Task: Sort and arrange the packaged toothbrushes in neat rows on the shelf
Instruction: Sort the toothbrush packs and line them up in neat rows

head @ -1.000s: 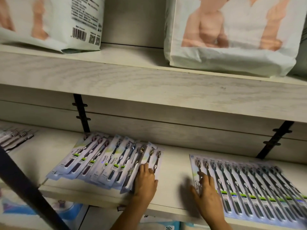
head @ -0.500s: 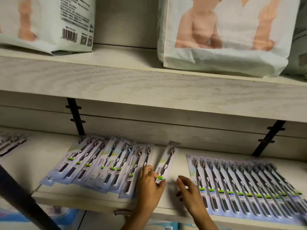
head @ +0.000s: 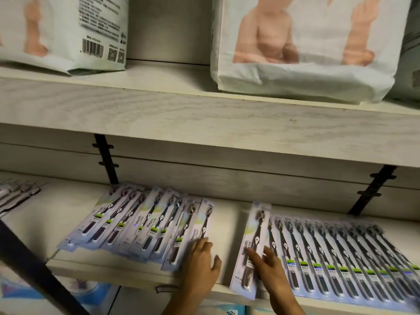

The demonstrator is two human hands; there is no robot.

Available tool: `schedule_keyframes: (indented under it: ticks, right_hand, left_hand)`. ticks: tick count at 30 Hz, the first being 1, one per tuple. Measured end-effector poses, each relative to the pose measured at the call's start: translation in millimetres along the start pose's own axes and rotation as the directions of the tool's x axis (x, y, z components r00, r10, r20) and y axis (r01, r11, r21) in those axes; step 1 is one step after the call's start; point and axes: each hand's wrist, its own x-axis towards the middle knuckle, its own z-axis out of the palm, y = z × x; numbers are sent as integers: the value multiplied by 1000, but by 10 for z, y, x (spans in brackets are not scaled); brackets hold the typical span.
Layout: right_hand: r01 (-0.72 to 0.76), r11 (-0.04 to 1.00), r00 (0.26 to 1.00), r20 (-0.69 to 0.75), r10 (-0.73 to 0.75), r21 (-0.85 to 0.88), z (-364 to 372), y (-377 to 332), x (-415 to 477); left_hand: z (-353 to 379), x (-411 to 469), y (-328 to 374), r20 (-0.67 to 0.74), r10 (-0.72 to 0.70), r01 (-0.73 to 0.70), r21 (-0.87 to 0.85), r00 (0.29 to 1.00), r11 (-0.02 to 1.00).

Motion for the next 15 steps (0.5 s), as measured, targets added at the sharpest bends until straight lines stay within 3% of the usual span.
schedule_keyframes:
  ticks: [3,7,15]
  right_hand:
    - [8,1000,1000,23,-8,2,-47,11,-18]
    - [22,1000,999,47,-22,-6,-74,27,-33]
    - [21,1000,998,62,-20,-15,-194,22,-26]
  left_hand:
    - [-41,140,-95,21,-88,79,276,996,958]
    - [10,257,-111,49,-80,47,475,996,879]
    - [67,358,-143,-15,-125,112,559,992,821]
